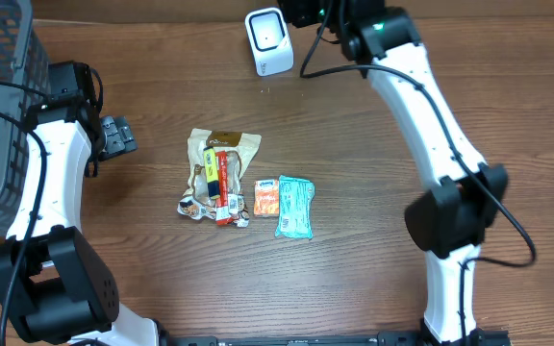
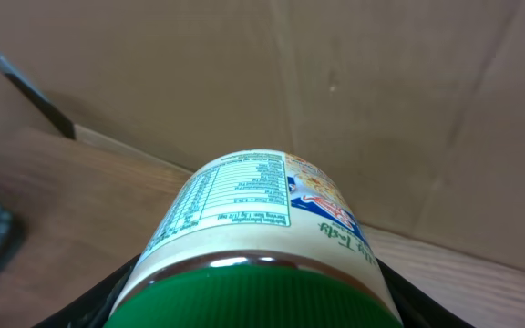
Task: Scan the item barcode
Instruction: 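Carry the jar to the white scanner and hold it there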
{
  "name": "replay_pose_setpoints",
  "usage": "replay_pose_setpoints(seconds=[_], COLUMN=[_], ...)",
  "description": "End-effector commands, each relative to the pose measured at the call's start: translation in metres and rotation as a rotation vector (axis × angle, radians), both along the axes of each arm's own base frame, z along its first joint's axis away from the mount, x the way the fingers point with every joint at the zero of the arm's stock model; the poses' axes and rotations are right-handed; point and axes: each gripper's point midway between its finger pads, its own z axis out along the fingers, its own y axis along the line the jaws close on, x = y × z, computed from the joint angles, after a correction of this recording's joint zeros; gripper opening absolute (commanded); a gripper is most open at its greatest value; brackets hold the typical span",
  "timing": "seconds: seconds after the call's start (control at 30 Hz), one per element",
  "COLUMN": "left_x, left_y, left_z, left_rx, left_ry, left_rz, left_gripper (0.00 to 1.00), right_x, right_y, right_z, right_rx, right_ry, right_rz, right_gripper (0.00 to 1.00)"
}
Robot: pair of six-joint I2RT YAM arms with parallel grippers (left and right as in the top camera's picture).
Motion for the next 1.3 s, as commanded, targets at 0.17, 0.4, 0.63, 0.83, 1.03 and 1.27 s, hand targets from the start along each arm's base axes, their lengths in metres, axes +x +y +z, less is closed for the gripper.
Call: replay_pose_setpoints(seconds=[0.17,0.4,0.63,0.83,1.03,1.27], left_x=[0.004,0.004,0.004,0.004,0.004,0.004], left_y=[0.0,0.0,0.0,0.0,0.0,0.0], left_z=[0.011,0.011,0.011,0.011,0.011,0.011], left_rx=[0.017,0.017,0.017,0.017,0.017,0.017], left_ry=[-0.028,-0.028,-0.028,-0.028,-0.028,-0.028], left_rz=[-0.007,-0.007,-0.007,-0.007,-0.007,-0.007], left_gripper=[1.0,1.0,1.0,1.0,1.0,1.0], right_x=[0.047,0.074,0.089,0.096,0.096,0.095], right_y=[0.016,0.026,0.029,0.028,0.028,0.028], right_z=[-0.048,-0.073,-0.096,-0.121,-0.123,-0.138], right_rx=[0.032,0.075,0.216,0.21,0.204,0.189], right_ry=[-0.085,-0.178,-0.169,-0.161,-0.158,-0.127], right_rz=[-0.004,-0.01,-0.071,-0.091,-0.103,-0.106], right_gripper=[0.04,0.04,0.04,0.04,0.04,0.04])
